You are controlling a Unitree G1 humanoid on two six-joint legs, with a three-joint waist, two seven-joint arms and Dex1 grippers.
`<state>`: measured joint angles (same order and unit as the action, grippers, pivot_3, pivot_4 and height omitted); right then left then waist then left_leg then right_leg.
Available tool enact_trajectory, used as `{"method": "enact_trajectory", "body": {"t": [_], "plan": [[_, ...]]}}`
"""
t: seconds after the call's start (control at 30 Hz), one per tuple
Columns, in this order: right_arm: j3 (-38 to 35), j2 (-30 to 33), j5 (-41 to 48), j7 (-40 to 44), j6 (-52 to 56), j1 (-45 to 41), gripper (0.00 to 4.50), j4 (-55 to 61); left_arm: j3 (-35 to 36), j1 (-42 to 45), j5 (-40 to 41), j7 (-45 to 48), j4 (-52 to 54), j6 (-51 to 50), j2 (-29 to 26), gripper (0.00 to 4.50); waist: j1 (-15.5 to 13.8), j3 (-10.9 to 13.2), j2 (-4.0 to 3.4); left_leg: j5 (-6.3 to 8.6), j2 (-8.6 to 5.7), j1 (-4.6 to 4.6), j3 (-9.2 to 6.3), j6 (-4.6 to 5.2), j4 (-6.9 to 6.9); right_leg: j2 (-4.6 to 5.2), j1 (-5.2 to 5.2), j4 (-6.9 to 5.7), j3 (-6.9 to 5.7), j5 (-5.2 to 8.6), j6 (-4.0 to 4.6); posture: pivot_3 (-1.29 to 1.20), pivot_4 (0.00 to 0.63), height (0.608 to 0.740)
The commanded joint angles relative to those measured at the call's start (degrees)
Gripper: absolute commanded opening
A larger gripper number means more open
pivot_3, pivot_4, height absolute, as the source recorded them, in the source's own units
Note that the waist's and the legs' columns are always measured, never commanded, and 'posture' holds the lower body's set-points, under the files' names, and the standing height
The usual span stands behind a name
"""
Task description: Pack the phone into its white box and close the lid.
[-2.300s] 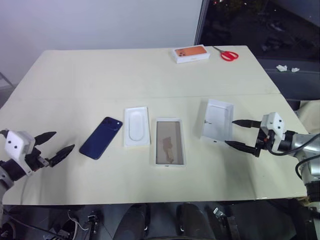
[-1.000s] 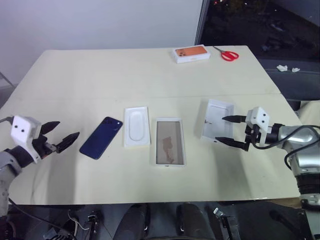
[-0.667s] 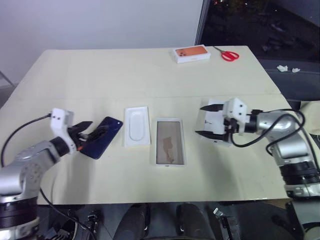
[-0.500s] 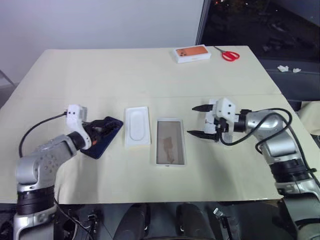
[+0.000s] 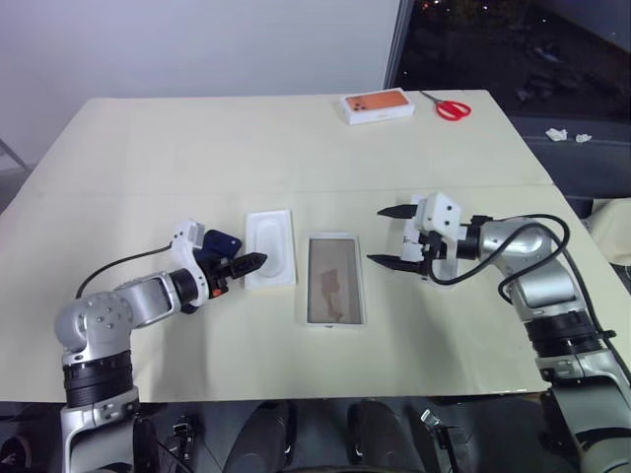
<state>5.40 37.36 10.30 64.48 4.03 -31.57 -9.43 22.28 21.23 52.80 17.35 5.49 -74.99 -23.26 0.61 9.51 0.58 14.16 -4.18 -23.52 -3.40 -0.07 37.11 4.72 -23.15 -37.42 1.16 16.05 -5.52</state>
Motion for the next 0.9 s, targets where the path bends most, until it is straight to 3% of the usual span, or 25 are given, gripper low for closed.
{"method": "enact_trajectory", "body": {"t": [0.03,0.5,0.6,0.8,0.9], "plan": [[-0.6,-0.3,0.4,-0.3,-1.3,-1.1,4.5,0.4,0.0,1.3,0.6,-0.5,-2.3,-2.2,0.4,4.4,-0.1,0.0,0.0,0.0,0.0,0.0,0.0,0.0,0.01,0.0,0.01,0.0,0.0,0.0,0.0,0.0,0.15,0.74],[-0.8,-0.6,0.3,-1.7,-1.9,-0.6,4.5,1.8,0.1,4.9,-0.5,-0.8,-10.7,0.1,5.9,4.4,-0.8,0.0,-0.01,-0.02,-0.05,0.02,-0.02,-0.03,0.03,0.04,0.06,0.0,-0.03,0.0,0.0,0.0,0.15,0.74],[-0.8,-0.5,0.3,-1.8,-1.7,-0.5,4.5,2.1,0.0,4.7,-0.5,-0.4,-11.6,0.4,6.7,3.56,-1.1,0.0,-0.01,-0.02,-0.06,0.02,-0.01,-0.03,0.03,0.04,0.07,0.01,-0.02,0.0,0.0,0.0,0.15,0.74],[-0.9,-0.5,0.4,-2.3,-1.3,-0.3,4.5,2.6,1.3,3.6,0.1,-1.1,-11.7,0.4,8.2,0.58,-1.3,-0.1,-0.03,-0.02,-0.07,0.03,0.0,-0.03,0.03,0.05,0.08,0.03,-0.02,0.0,0.0,0.0,0.15,0.74],[-0.9,-0.5,0.4,-2.4,-1.3,-0.1,4.5,2.8,1.6,2.6,0.4,-1.6,-10.9,0.5,9.2,0.58,-1.1,-0.1,-0.04,-0.02,-0.05,0.08,-0.01,-0.03,0.02,0.03,0.1,0.01,-0.02,0.0,0.0,0.0,0.15,0.74]]}}
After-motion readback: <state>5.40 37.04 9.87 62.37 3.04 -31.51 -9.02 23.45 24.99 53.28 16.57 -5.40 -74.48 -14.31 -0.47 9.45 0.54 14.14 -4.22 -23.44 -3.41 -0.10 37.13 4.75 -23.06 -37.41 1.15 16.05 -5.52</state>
